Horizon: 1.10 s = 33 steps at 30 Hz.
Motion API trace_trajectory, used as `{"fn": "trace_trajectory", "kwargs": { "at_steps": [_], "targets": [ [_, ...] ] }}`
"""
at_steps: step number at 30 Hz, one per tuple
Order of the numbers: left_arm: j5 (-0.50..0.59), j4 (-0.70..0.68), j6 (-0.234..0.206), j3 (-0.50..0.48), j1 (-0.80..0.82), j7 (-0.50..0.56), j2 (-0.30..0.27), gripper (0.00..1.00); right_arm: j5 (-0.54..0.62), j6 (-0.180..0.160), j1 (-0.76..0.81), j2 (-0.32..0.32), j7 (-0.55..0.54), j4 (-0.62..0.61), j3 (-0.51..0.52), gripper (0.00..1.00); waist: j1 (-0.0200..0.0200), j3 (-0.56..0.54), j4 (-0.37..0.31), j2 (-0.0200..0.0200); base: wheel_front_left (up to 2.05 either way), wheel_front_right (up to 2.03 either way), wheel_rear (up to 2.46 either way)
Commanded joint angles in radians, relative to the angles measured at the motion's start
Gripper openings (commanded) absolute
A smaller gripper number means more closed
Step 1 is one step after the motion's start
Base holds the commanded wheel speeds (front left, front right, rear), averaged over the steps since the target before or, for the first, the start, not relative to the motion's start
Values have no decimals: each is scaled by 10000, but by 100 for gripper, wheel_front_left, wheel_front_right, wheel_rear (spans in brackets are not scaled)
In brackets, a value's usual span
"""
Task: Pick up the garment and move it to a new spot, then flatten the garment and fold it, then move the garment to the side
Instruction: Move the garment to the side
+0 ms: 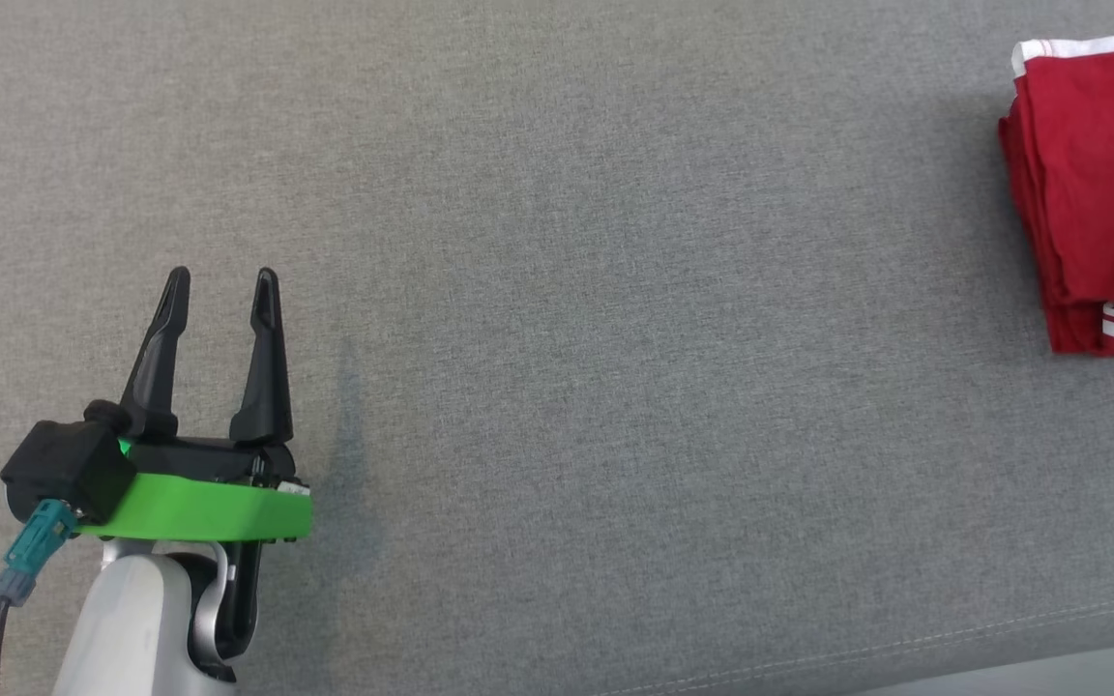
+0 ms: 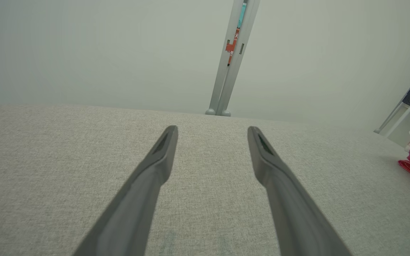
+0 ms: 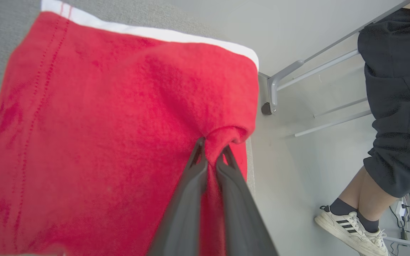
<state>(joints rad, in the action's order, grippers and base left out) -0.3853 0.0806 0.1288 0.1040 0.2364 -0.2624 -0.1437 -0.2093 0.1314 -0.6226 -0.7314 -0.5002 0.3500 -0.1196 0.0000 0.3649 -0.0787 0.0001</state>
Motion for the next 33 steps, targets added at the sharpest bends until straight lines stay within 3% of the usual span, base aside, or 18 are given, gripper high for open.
{"fn": "trace_trajectory", "kwargs": {
  "at_steps": [1, 13, 14, 15, 20, 28, 33],
  "targets": [
    [-33, -66, 28, -17, 207, -27, -115, 100, 148, -16, 12, 12, 161, 132, 144, 0, 0, 288, 10, -1, 0, 0, 0],
    [-42, -395, 28, 316, 606, -27, -402, 100, 1429, -17, 43, -368, 2067, 1442, 1113, 0, 0, 1192, 460, -1, 0, 0, 0],
    [-44, -390, 28, 309, 612, -27, -407, 100, 1535, -17, 48, -300, 2315, 1502, 1270, 25, 0, 1209, 478, -1, 0, 0, 0],
    [-46, -379, 28, 318, 619, -27, -408, 100, 1660, -17, 141, -158, 2483, 1666, 1421, 100, 0, 1213, 501, -1, 0, 0, 0],
    [-46, -235, 28, 264, 521, -27, -235, 100, 2411, -17, 406, 248, 3533, 1768, 1886, 100, 0, 913, 585, -1, 0, 0, 0],
    [41, 107, 28, 23, 38, -28, 175, 100, 2613, -16, 1307, 2499, 5618, 697, 2941, 100, 0, -525, 703, -1, 0, 0, 0],
    [3, 270, 28, -187, -418, -28, 383, 100, 2077, -16, 2227, 3706, 6269, -399, 2893, 100, 0, -1399, 795, -1, 0, 0, 0]
  ]
}}
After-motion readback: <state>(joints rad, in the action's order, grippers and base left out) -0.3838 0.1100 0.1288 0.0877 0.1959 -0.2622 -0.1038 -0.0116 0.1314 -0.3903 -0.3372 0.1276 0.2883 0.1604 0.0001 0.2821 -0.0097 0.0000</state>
